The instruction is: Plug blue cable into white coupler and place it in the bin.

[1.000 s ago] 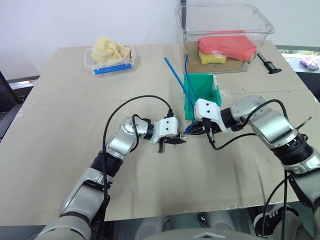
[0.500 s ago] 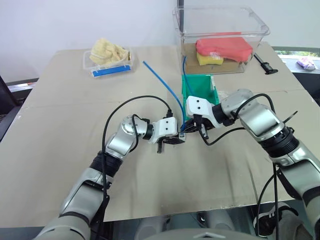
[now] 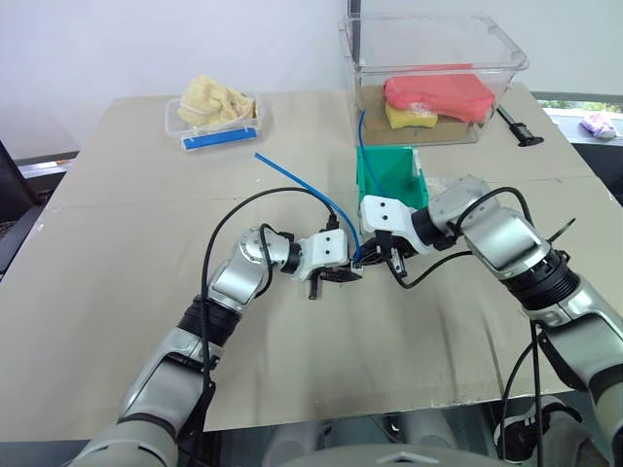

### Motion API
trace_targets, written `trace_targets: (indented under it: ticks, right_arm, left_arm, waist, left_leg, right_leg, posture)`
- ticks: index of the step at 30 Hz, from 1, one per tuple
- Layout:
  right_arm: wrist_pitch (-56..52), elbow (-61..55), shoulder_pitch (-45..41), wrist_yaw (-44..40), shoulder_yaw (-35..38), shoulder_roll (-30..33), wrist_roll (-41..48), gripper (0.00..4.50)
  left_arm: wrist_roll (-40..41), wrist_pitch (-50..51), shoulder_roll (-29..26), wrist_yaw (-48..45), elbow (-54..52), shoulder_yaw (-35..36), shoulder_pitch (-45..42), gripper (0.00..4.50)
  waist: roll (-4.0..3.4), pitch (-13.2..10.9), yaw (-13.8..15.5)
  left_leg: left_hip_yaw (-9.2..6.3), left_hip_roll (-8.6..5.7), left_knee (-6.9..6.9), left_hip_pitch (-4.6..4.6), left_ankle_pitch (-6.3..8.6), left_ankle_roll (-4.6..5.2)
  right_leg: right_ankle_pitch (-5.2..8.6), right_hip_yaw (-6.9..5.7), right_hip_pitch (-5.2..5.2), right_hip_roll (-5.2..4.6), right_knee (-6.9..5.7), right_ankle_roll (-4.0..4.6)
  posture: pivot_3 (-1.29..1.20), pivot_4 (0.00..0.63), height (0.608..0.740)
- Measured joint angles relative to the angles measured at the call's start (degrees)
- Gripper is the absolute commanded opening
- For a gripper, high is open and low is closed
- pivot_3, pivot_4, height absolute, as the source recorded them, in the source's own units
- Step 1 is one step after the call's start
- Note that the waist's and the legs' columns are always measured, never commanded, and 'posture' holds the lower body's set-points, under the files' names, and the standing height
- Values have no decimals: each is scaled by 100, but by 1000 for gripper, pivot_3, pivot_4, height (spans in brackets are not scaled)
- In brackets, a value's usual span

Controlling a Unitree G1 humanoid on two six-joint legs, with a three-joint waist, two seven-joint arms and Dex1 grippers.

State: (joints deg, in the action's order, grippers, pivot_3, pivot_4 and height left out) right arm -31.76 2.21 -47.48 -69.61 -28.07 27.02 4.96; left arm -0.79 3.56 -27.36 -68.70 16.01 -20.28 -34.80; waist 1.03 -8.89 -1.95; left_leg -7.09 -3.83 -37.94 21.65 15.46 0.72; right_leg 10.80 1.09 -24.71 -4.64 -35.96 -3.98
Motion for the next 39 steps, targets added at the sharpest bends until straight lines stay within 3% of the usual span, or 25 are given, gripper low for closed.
trace_targets:
  ticks: [2,4,7,9,11,12,15,17,20,22,24,28,29,31,35,39]
  right_arm:
    - [185,108,166,229,163,-141,28,952]
    - [262,71,518,557,574,-374,297,2070]
    - [182,-490,729,683,1204,-241,696,3245]
    - [159,-703,780,741,1419,-161,772,3245]
    - [-188,-2012,1530,984,2287,144,1411,3245]
    - [-236,-2181,1661,1001,2388,198,1485,3245]
    - [-664,-3471,2830,1661,3151,360,1663,3245]
    - [-939,-4297,3654,2413,3495,269,1550,3245]
    - [-1071,-4832,4149,3071,3576,179,1333,3245]
    - [-1193,-5292,4636,3856,3604,-155,1069,3245]
    - [-1222,-5338,4688,3987,3594,-217,1039,3245]
    - [-1287,-5577,4978,4760,3383,-483,665,3245]
    - [-1285,-5583,4988,4845,3307,-497,635,3307]
    - [-1260,-5585,5016,4942,3281,-486,569,3307]
    - [-1159,-5583,5169,4980,3291,-354,518,3307]
    - [-1067,-5566,5253,4905,3409,-246,580,3307]
  left_arm:
    - [9,22,4,15,4,11,-17,395]
    - [73,126,116,20,-23,-10,11,395]
    - [133,291,86,20,-174,16,64,395]
    - [220,365,76,21,-229,82,98,395]
    - [628,1195,140,105,-644,308,189,395]
    - [702,1323,138,117,-698,370,203,395]
    - [1209,2891,207,502,-1109,792,40,395]
    - [1730,4221,351,727,-1130,1140,-473,395]
    - [2070,5090,561,1081,-1118,1422,-1125,395]
    - [2165,5664,938,1607,-731,1599,-1883,395]
    - [2167,5727,1001,1712,-632,1611,-2027,395]
    - [1823,5515,1674,2710,1357,1679,-3227,395]
    - [1761,5391,1795,2889,1828,1704,-3459,1404]
    - [1714,5164,1992,3057,2646,1794,-3790,2127]
    - [1709,5073,2040,3151,3420,1994,-4136,4278]
    - [1894,5534,1712,2990,3101,2118,-4084,4398]
  waist:
    - [0,0,-21]
    - [-5,-6,-17]
    - [-7,-7,-12]
    - [-7,-6,-7]
    - [-6,-7,42]
    - [-6,-8,57]
    - [-4,-9,137]
    - [-5,-10,170]
    - [-4,-10,143]
    - [-4,-9,126]
    - [-5,-9,106]
    - [-4,-10,130]
    - [-4,-10,117]
    - [-2,-11,112]
    - [-2,-13,107]
    - [-2,-14,85]
  left_leg:
    - [0,2,0,-2,0,0]
    - [-3,2,-7,10,0,0]
    - [-8,1,-14,20,0,0]
    - [-7,0,-14,21,1,0]
    - [-21,1,-12,30,3,2]
    - [-20,0,-12,31,3,2]
    - [-25,-1,-20,32,16,24]
    - [-31,-1,-36,32,17,27]
    - [-22,-2,-39,10,17,28]
    - [-18,-1,-38,-5,17,27]
    - [-12,-1,-37,-8,16,26]
    - [4,-6,-37,-6,3,2]
    - [8,-8,-35,-4,2,2]
    - [14,-9,-33,-1,2,1]
    - [20,-10,-26,19,2,-1]
    - [20,-6,-24,15,3,0]
  right_leg:
    - [-4,1,0,3,-1,4]
    - [-6,0,-7,4,-4,4]
    - [-8,-1,-8,1,1,1]
    - [-8,-1,-8,0,4,1]
    - [-8,-13,-9,-1,11,-3]
    - [-8,-12,-9,-1,11,-3]
    - [-7,-17,-6,1,5,-4]
    - [-7,-20,-2,7,-2,-6]
    - [-2,-17,24,8,1,-20]
    - [3,-15,36,12,3,-29]
    - [2,-9,36,14,3,-29]
    - [-5,-9,37,16,8,-16]
    - [-7,-6,35,16,12,-13]
    - [-7,-4,32,15,13,-13]
    - [-8,0,4,13,12,-12]
    - [-8,5,3,15,8,-13]
  posture:
    - [0,150,740]
    - [0,150,740]
    - [0,150,740]
    - [0,150,740]
    - [0,150,740]
    - [0,150,740]
    - [0,150,740]
    - [0,150,740]
    - [0,150,740]
    - [0,150,740]
    - [0,150,740]
    - [0,150,740]
    - [0,150,740]
    - [0,150,740]
    - [0,150,740]
    - [0,150,740]
